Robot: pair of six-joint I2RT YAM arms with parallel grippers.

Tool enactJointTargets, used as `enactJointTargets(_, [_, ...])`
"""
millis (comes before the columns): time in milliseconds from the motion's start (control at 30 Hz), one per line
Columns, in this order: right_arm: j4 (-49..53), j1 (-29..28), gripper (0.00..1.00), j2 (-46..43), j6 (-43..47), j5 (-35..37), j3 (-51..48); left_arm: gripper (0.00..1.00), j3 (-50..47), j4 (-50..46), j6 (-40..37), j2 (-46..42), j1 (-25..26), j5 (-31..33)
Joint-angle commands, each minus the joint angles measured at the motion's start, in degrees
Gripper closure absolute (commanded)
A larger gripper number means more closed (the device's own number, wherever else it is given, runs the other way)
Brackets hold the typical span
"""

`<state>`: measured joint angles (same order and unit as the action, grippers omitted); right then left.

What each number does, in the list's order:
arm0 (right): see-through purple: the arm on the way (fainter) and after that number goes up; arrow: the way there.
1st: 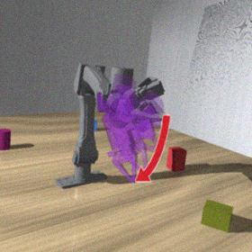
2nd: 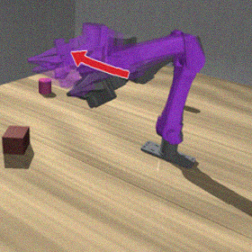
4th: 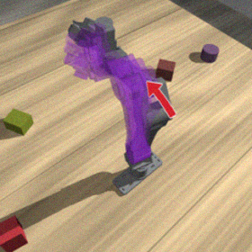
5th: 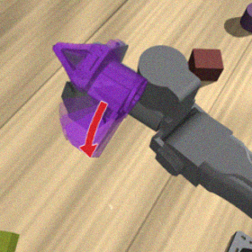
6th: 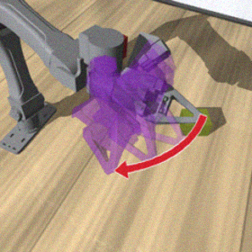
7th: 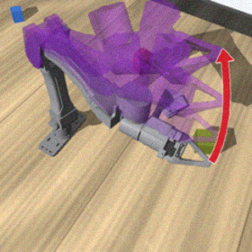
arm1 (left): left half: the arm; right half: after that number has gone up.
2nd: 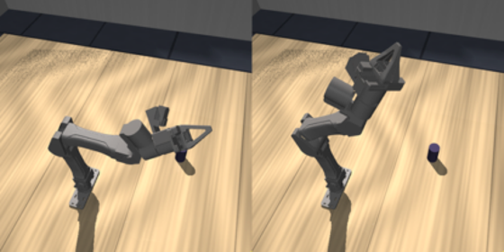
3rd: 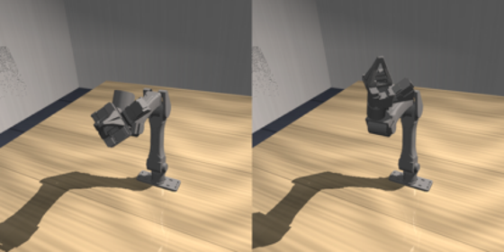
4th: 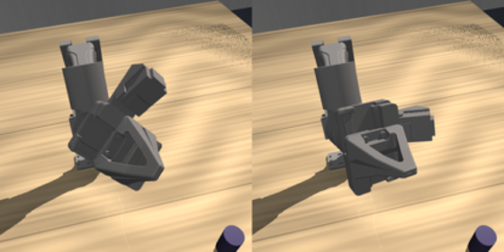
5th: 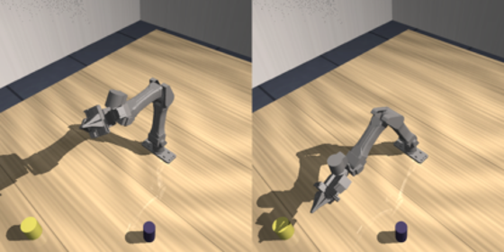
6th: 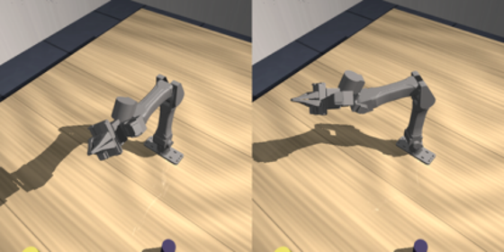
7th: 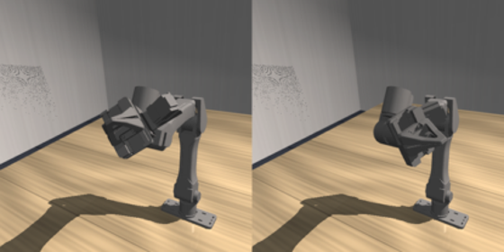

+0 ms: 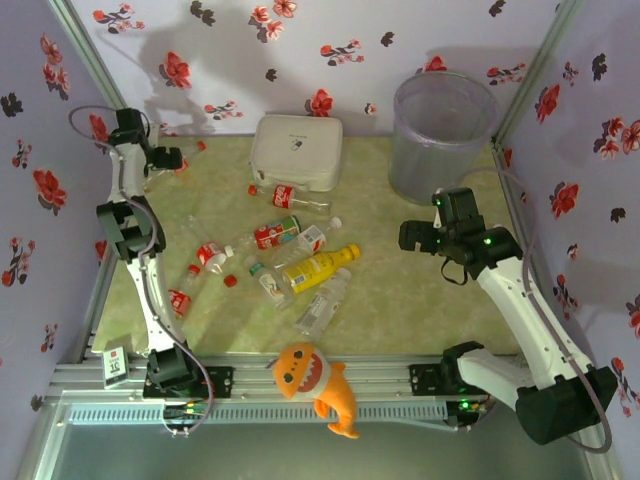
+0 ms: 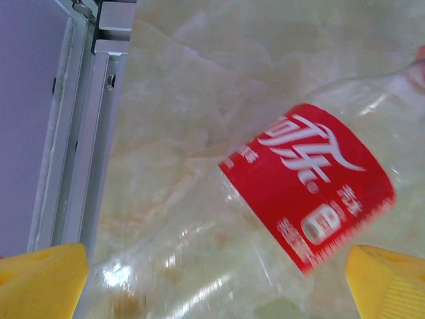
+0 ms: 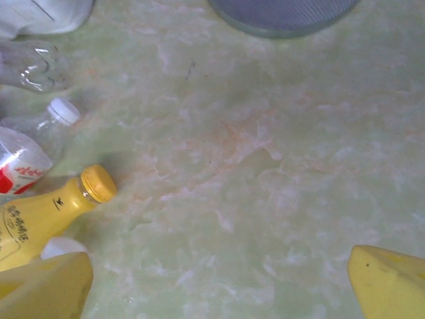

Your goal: Put the plastic bottles in the bin

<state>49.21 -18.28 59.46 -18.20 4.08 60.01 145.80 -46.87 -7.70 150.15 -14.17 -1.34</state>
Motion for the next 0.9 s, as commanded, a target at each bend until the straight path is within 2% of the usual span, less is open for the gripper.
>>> enactJointTargets(0, [4.0, -0.2, 0.01, -0.4, -1.8, 2.1, 2.6, 0.00, 5.3, -3.3, -2.0, 3.5, -1.3, 1.7])
enactJointTargets(200, [5.8, -0.3, 0.01, 1.8, -2.1, 2.3, 3.7, 0.00, 4.8, -1.6, -5.4, 5.5, -1.3, 1.6])
enactJointTargets(433, [5.4, -0.6, 0.01, 2.0, -2.3, 2.8, 4.6, 0.02, 4.2, -5.3, -5.2, 6.3, -1.3, -0.7])
enactJointTargets(800, [5.5, -0.7, 0.01, -0.6, -1.7, 3.2, 3.1, 0.39, 2.1, -4.1, -2.7, 5.6, -1.2, -0.7])
enactJointTargets(867, [5.5, -0.7, 0.01, -1.2, -1.6, 3.3, 2.9, 0.49, 1.9, -4.2, -2.4, 5.5, -1.1, -0.5])
